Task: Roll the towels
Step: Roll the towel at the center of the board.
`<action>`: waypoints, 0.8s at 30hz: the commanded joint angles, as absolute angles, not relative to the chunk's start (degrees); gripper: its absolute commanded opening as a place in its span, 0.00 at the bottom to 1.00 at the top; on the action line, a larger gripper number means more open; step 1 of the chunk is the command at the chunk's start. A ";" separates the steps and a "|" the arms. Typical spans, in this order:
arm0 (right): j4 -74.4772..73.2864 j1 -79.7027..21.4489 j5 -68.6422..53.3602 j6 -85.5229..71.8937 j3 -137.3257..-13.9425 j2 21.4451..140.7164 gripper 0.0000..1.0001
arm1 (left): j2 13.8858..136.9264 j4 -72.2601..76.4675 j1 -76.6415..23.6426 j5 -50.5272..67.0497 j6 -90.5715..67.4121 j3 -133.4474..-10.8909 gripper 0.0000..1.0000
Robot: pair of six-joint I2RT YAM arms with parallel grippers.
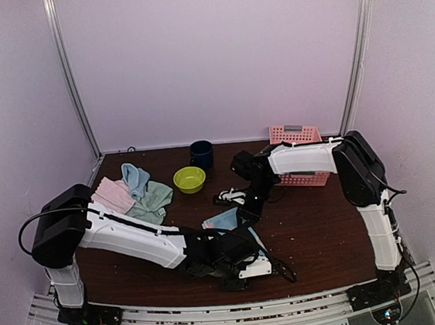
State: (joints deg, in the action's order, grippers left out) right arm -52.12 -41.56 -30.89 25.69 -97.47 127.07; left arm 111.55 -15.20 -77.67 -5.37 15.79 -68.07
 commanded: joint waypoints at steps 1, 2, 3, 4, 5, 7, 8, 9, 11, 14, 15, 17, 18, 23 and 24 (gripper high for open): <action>-52.74 -41.41 -28.73 24.70 -101.01 130.59 0.16 | 110.62 -16.17 -77.63 -4.14 12.87 -66.79 0.00; -52.86 -41.05 -28.90 24.76 -100.69 129.37 0.16 | 110.39 -16.07 -77.42 -4.13 12.38 -66.47 0.00; -53.02 -40.66 -28.91 24.78 -100.14 127.72 0.17 | 109.99 -15.97 -77.17 -4.09 11.68 -66.02 0.00; -53.25 -40.12 -28.92 24.91 -99.37 125.83 0.17 | 109.52 -15.51 -76.72 -3.60 10.94 -65.52 0.00; -53.26 -39.43 -28.92 24.88 -98.19 123.77 0.17 | 108.86 -14.98 -76.16 -3.03 10.09 -64.91 0.00; -53.69 -37.75 -29.34 24.89 -96.44 119.30 0.19 | 107.65 -13.72 -74.87 -0.52 8.61 -63.65 0.00; -54.12 -36.83 -29.70 24.92 -96.06 116.80 0.20 | 107.26 -13.11 -74.21 1.07 8.00 -63.18 0.00; -54.84 -35.96 -30.20 25.05 -95.91 114.44 0.20 | 107.01 -12.62 -73.34 3.43 7.28 -62.88 0.00; -56.04 -34.27 -31.47 25.60 -96.04 109.60 0.22 | 106.79 -11.55 -71.16 9.65 5.70 -62.67 0.00; -56.56 -32.70 -34.17 25.84 -96.54 101.70 0.25 | 107.33 -10.24 -66.52 20.98 3.15 -62.87 0.00; -56.81 -32.62 -35.73 26.48 -96.64 99.04 0.25 | 108.07 -10.48 -65.06 24.99 2.48 -63.59 0.00; -56.32 -32.69 -40.30 28.07 -95.65 93.44 0.27 | 110.55 -11.42 -62.53 32.89 0.45 -65.53 0.00; -55.51 -32.74 -42.98 28.52 -94.46 89.62 0.29 | 111.82 -11.57 -61.44 38.67 -0.51 -66.33 0.01; -55.99 -34.40 -56.74 36.60 -85.37 78.24 0.39 | 118.29 -12.01 -57.59 51.81 -5.68 -69.46 0.03; -56.51 -36.38 -56.38 39.10 -83.04 76.74 0.45 | 119.78 -12.74 -57.42 52.63 -6.02 -70.61 0.03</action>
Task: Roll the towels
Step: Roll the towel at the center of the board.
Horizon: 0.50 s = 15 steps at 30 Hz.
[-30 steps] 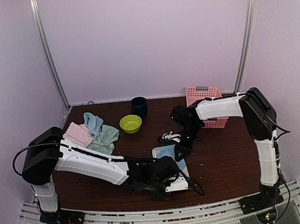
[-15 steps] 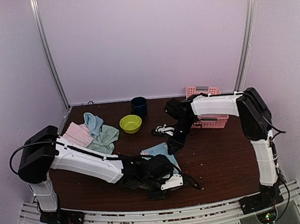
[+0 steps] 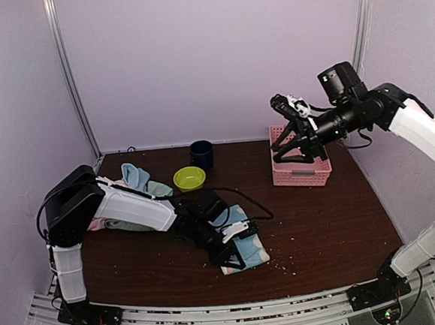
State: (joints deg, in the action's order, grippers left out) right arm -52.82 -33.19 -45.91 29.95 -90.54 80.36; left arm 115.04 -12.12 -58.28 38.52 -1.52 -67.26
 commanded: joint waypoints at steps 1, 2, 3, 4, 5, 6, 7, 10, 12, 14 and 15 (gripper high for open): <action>-56.45 -39.58 -52.99 40.04 -80.71 75.82 0.46 | 121.08 -13.75 -57.33 53.90 -6.30 -71.82 0.03; -57.11 -43.48 -49.09 41.59 -78.84 75.52 0.47 | 122.12 -13.80 -57.31 55.21 -6.91 -72.56 0.03; -57.36 -46.40 -45.69 42.63 -76.85 75.73 0.45 | 123.03 -13.59 -57.26 56.52 -7.64 -73.01 0.03; -57.36 -48.91 -42.67 42.86 -75.21 76.21 0.43 | 123.77 -13.36 -57.18 57.16 -8.12 -73.30 0.03; -57.54 -50.88 -40.43 43.85 -73.68 76.84 0.41 | 124.29 -13.17 -57.13 57.32 -8.50 -73.34 0.03; -57.29 -52.48 -37.80 44.92 -72.05 77.37 0.38 | 124.67 -12.70 -57.01 57.32 -8.94 -73.05 0.03; -55.26 -54.19 -34.50 44.24 -70.11 77.57 0.33 | 124.87 -11.76 -56.77 57.38 -9.46 -72.45 0.03; -47.43 -58.43 -26.32 41.94 -62.44 76.91 0.31 | 124.95 -7.93 -56.08 58.83 -12.47 -70.58 0.03; -44.30 -60.23 -22.76 42.64 -59.19 77.58 0.32 | 125.33 -6.95 -55.55 58.87 -13.82 -70.23 0.03; -41.23 -61.95 -19.08 42.06 -57.09 79.14 0.35 | 125.91 -6.39 -55.38 58.88 -14.25 -70.22 0.03; -39.12 -62.98 -16.97 41.05 -55.93 79.71 0.36 | 126.14 -6.16 -55.37 58.82 -14.60 -70.15 0.03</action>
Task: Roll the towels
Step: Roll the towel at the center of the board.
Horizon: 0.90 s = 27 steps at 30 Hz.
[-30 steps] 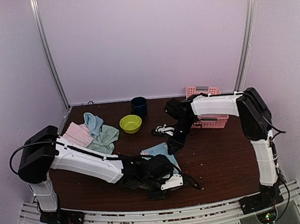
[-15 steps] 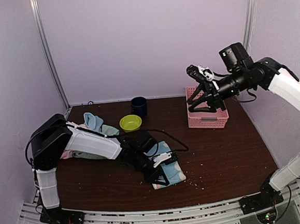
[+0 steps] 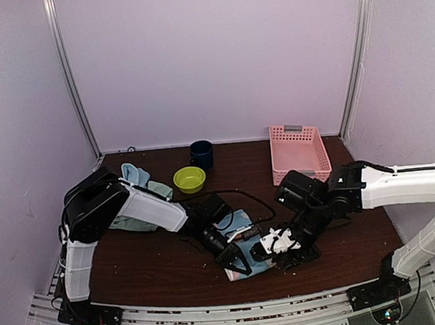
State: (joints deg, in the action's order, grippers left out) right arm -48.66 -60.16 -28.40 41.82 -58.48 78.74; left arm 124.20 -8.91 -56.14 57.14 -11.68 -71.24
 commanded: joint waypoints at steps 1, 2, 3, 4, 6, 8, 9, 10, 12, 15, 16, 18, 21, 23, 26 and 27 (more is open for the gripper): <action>-36.43 -63.87 -14.51 40.26 -54.64 80.18 0.37 | 126.37 -5.89 -55.37 59.02 -14.93 -70.06 0.03; -33.29 -64.92 -12.76 39.72 -53.12 80.69 0.39 | 126.46 -5.56 -55.37 59.19 -15.13 -69.94 0.03; -31.12 -65.56 -10.94 38.99 -52.11 81.44 0.41 | 126.59 -5.21 -55.42 59.42 -15.43 -69.77 0.03; -29.04 -66.01 -9.53 38.41 -51.35 82.04 0.42 | 126.64 -4.95 -55.39 59.50 -15.51 -69.59 0.03; -25.95 -66.49 -7.92 37.71 -50.24 83.35 0.43 | 126.80 -5.01 -55.29 59.62 -15.39 -69.32 0.03; -23.52 -66.75 -6.89 37.34 -49.43 84.53 0.44 | 126.86 -5.01 -55.20 59.66 -15.43 -69.05 0.03; -22.54 -66.89 -6.71 37.49 -49.01 85.08 0.45 | 126.90 -5.01 -55.15 59.65 -15.46 -68.94 0.03; -21.44 -66.96 -5.97 37.48 -48.57 85.67 0.45 | 126.86 -4.96 -55.11 59.67 -15.53 -68.83 0.03; -19.70 -67.12 -5.05 37.80 -47.91 86.90 0.45 | 126.85 -4.88 -55.09 59.71 -15.47 -68.73 0.03; -17.79 -67.30 -4.50 38.14 -47.18 88.90 0.45 | 126.94 -4.54 -55.11 59.81 -15.50 -68.49 0.03; -17.60 -67.24 -4.53 38.33 -47.15 89.52 0.45 | 126.94 -4.50 -55.11 59.76 -15.52 -68.47 0.03; -17.56 -67.36 -4.88 38.68 -47.11 90.70 0.42 | 126.97 -4.42 -55.11 59.77 -15.54 -68.38 0.03; -17.42 -67.35 -6.12 38.98 -47.18 91.40 0.38 | 126.96 -4.35 -55.11 59.72 -15.47 -68.37 0.03; -17.31 -67.38 -6.62 38.78 -47.32 91.65 0.34 | 126.94 -4.39 -55.11 59.84 -15.40 -68.38 0.03; -17.79 -67.44 -7.21 38.72 -47.95 92.60 0.18 | 126.80 -4.56 -55.11 59.81 -15.13 -68.38 0.03; -18.61 -67.37 -7.62 38.64 -48.56 93.16 0.13 | 126.66 -4.57 -55.11 59.58 -15.06 -68.30 0.04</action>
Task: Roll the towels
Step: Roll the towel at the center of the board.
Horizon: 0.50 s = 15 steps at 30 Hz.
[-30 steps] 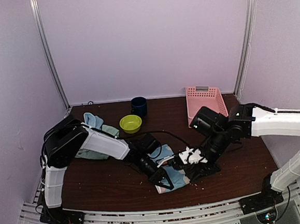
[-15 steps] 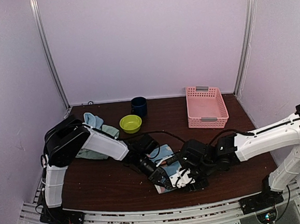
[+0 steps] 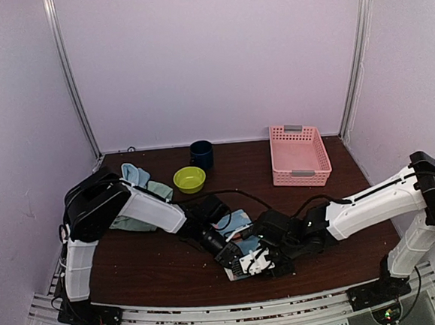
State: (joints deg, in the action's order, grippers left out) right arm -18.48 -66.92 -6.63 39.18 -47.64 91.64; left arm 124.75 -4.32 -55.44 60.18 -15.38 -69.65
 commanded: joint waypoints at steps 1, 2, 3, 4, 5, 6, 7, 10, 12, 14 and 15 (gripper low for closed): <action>-19.40 -67.36 -8.09 38.49 -49.13 93.80 0.09 | 126.35 -4.56 -55.11 59.19 -14.97 -68.17 0.05; -20.62 -67.29 -8.82 38.52 -49.72 94.39 0.06 | 125.65 -4.57 -55.11 58.39 -14.75 -67.94 0.08; -21.77 -67.32 -9.46 38.39 -50.31 94.88 0.04 | 124.45 -4.57 -55.11 57.46 -14.47 -67.50 0.16; -22.88 -67.20 -10.29 38.19 -50.75 95.14 0.03 | 122.84 -4.49 -55.11 56.19 -13.93 -66.93 0.22; -24.57 -67.05 -11.55 37.88 -51.41 95.26 0.02 | 120.71 -4.64 -55.00 54.89 -13.41 -66.24 0.26; -26.44 -66.76 -13.20 37.57 -52.20 95.28 0.02 | 118.53 -4.88 -54.71 52.73 -13.22 -65.62 0.29; -28.67 -66.40 -15.60 37.34 -53.26 95.35 0.02 | 115.88 -4.80 -54.18 50.31 -13.46 -64.52 0.33; -35.92 -65.35 -22.38 36.75 -56.86 96.08 0.01 | 106.56 -4.52 -52.19 42.29 -13.69 -60.00 0.39; -41.25 -64.78 -26.60 37.01 -60.22 98.13 0.01 | 100.56 -4.50 -51.14 35.54 -12.51 -57.04 0.40; -46.31 -63.61 -30.16 37.70 -63.84 100.90 0.01 | 94.20 -3.32 -50.94 29.61 -9.71 -53.41 0.40; -48.32 -62.78 -31.94 37.86 -65.69 102.58 0.01 | 90.97 -2.47 -50.89 26.26 -8.67 -51.44 0.40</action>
